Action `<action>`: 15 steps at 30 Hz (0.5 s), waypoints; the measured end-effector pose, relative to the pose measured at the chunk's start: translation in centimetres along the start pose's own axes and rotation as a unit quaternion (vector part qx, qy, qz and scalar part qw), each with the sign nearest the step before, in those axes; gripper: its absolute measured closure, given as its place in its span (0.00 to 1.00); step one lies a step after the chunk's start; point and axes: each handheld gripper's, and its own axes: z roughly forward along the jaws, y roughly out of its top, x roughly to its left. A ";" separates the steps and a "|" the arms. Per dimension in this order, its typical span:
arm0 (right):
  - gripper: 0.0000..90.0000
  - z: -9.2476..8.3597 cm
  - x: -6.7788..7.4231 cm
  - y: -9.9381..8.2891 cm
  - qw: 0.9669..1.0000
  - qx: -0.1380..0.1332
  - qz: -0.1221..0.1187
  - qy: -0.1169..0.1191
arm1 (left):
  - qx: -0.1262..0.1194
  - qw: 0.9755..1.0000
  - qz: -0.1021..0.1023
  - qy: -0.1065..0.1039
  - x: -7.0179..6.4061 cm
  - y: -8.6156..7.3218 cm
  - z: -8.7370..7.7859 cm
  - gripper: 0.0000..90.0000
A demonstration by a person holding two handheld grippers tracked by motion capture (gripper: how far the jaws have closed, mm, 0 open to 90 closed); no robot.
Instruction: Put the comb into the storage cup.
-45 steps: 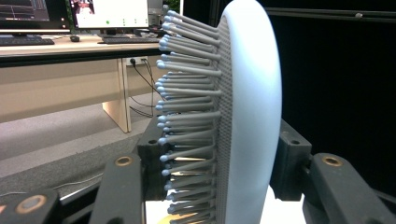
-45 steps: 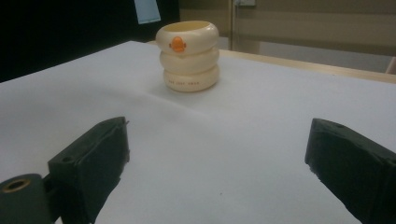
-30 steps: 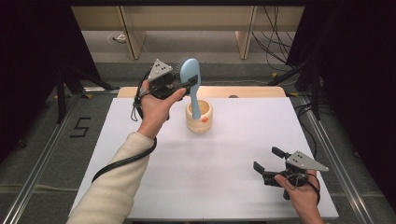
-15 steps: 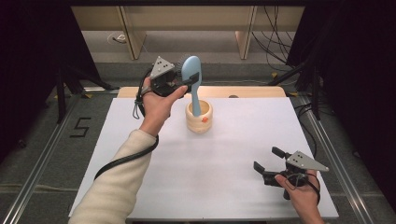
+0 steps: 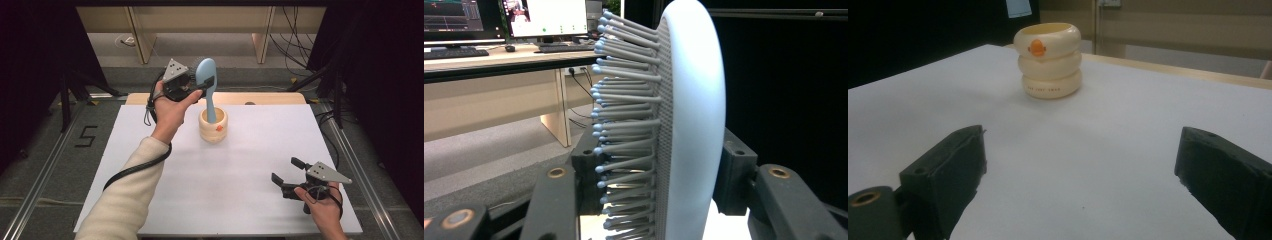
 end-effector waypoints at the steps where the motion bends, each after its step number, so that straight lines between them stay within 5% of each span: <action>1: 0.08 0.0 0.0 0.0 1.000 0.000 0.000 0.000 | 0.000 1.000 -0.001 0.000 0.0 0.0 0.1 0.55; 15: 0.08 0.1 0.0 -0.1 1.000 0.002 0.001 0.001 | 0.000 1.000 0.008 0.002 -0.1 0.2 0.6 0.55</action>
